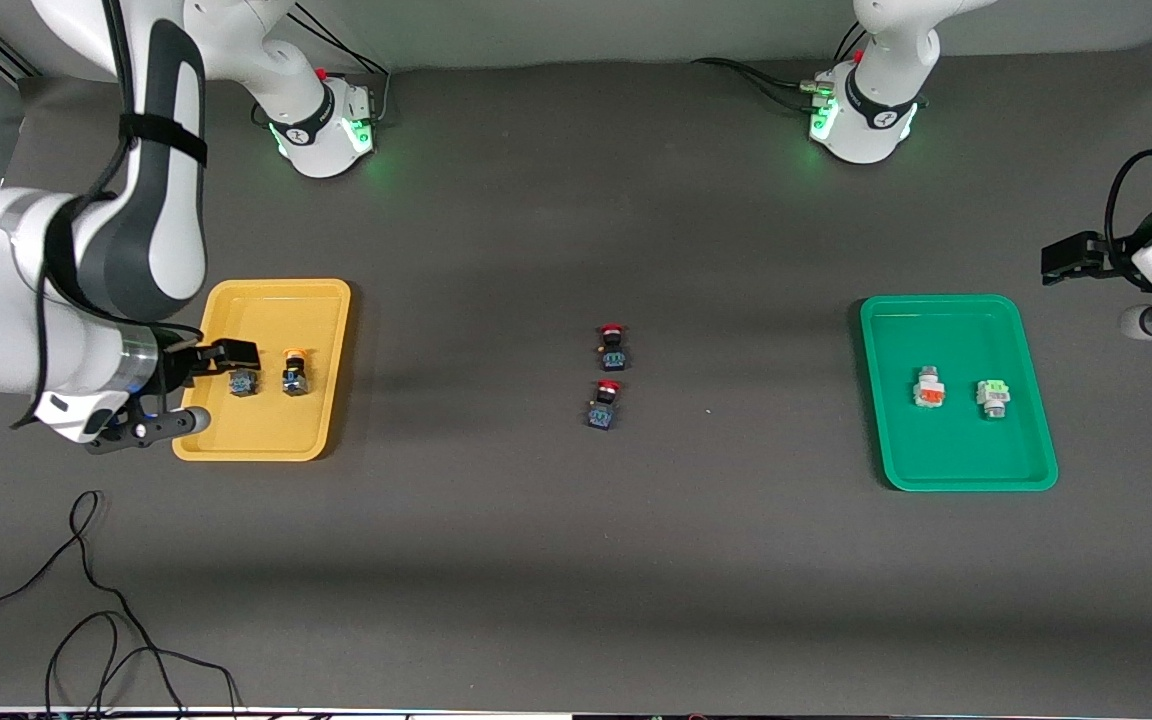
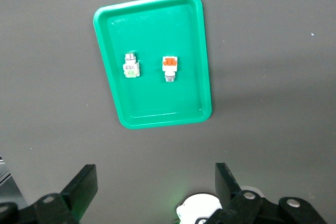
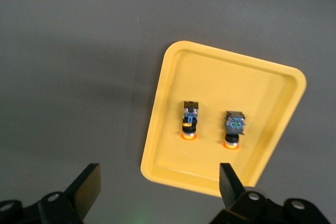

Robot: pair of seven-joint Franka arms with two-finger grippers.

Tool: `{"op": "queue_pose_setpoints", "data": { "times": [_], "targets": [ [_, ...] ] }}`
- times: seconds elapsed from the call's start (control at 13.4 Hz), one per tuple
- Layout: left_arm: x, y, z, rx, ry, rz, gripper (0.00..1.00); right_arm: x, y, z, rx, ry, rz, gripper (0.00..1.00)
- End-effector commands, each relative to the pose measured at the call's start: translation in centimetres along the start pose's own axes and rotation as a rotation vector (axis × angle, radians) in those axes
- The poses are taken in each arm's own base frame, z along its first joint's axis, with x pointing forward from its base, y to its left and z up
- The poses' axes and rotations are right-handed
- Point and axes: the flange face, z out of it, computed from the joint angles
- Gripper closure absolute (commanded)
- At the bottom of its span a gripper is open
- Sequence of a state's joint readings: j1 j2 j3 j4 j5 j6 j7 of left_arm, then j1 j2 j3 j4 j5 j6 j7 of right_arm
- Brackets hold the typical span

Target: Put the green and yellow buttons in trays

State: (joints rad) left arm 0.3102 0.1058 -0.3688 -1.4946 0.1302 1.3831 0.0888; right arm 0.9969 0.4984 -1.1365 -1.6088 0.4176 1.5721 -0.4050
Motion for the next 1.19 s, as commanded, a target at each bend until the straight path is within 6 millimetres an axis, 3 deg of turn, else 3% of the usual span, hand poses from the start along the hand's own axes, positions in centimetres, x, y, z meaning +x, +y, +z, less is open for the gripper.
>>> {"op": "queue_pose_setpoints", "data": {
  "times": [0.0,0.3,0.6,0.82,1.12],
  "targets": [
    [-0.6,1.4,-1.1,0.013,0.003,0.002,0.0,-1.2,-0.7,-2.8,-0.019,0.003,0.013,0.0],
    [-0.5,1.8,-1.2,0.025,0.015,-0.002,0.0,-2.9,-0.6,-6.0,-0.059,0.029,0.05,0.0],
    [-0.3,2.7,-1.4,0.034,0.03,0.012,0.0,-5.0,1.6,-8.4,-0.043,0.063,0.113,0.0],
    [0.1,2.3,-0.8,0.011,0.021,0.006,0.0,-6.6,3.7,-9.3,-0.017,0.08,0.142,0.0],
    [0.5,3.4,-1.2,0.015,0.05,0.026,0.0,-9.2,6.0,-9.9,-0.009,0.127,0.181,0.0]
  ]
}}
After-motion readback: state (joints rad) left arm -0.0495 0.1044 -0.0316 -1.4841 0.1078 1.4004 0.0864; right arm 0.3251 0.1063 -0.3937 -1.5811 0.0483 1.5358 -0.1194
